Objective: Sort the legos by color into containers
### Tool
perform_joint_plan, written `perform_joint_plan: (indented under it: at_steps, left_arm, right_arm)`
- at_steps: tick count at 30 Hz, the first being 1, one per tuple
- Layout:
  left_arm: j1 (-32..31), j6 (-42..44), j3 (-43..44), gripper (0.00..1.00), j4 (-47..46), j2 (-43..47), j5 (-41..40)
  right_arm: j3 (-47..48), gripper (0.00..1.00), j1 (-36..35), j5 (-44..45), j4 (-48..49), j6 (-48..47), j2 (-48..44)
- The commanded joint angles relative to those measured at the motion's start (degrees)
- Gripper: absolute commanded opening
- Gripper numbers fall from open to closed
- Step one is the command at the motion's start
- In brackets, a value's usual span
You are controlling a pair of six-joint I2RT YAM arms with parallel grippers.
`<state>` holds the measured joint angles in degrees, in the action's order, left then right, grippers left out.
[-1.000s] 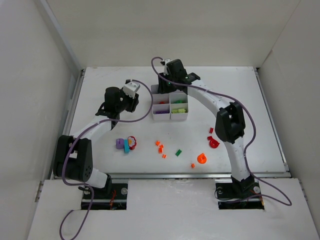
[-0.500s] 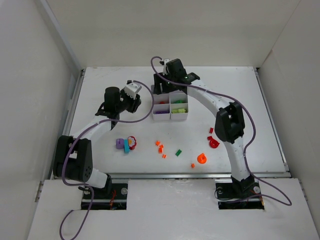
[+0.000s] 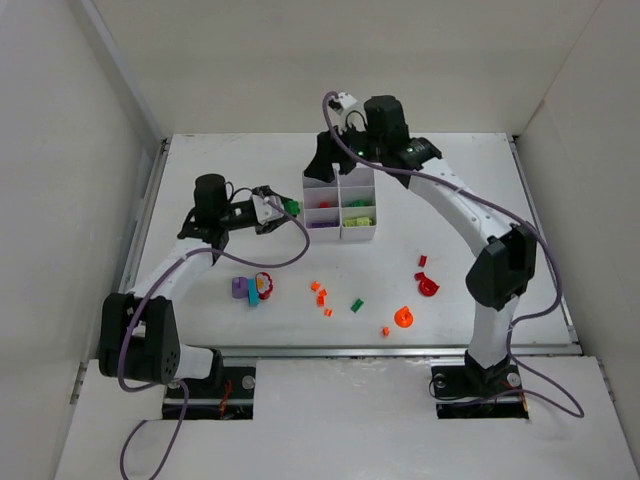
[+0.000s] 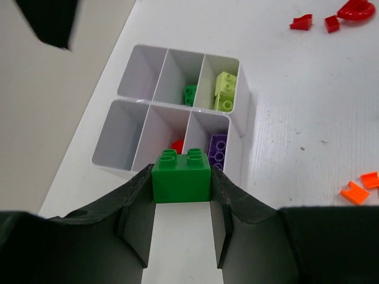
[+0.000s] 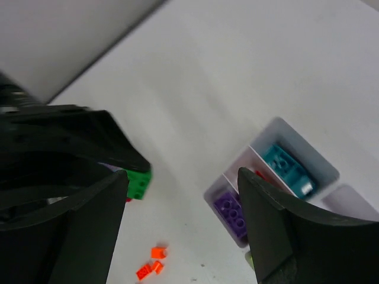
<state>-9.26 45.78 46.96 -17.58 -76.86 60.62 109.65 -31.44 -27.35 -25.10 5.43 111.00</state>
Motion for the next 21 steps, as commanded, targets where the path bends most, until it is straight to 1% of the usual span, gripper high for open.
perform_joint_plan:
  at_steps: [1, 4, 5, 6, 10, 16, 21]
  left_arm:
    - [0.1, 6.9, 3.0, 0.0, -0.1, 0.1, 8.9]
    - [-1.1, 6.3, 5.2, 0.0, -1.7, -1.2, 6.4]
    - [-1.1, 5.2, 5.2, 0.0, -2.5, -1.2, 5.5]
    - [-1.7, 2.4, 6.1, 0.0, -4.4, -1.8, 4.3]
    - [-1.7, -2.3, 7.5, 0.0, -7.3, -2.4, 1.4]
    - [-2.3, -3.9, 8.1, 0.0, -7.8, -2.9, -3.0]
    - [-3.4, -4.6, 8.7, 0.0, -7.8, -4.1, -4.6]
  right_arm:
    - [0.0, 0.8, 1.1, -17.9, 4.2, -3.5, -0.8]
    - [3.0, 0.8, 1.1, -22.1, 3.0, -2.8, 2.5]
    - [5.3, 0.8, 0.5, -22.1, 1.7, -2.8, 3.2]
    - [6.5, 0.8, 0.5, -22.1, 1.0, -2.8, 4.8]
    - [9.9, 0.8, 0.0, -21.6, -2.4, -2.8, 7.4]
    - [9.3, 0.8, 0.0, -23.1, -2.4, -2.8, 7.9]
    - [10.4, 0.8, 0.0, -23.6, -2.4, -2.8, 8.4]
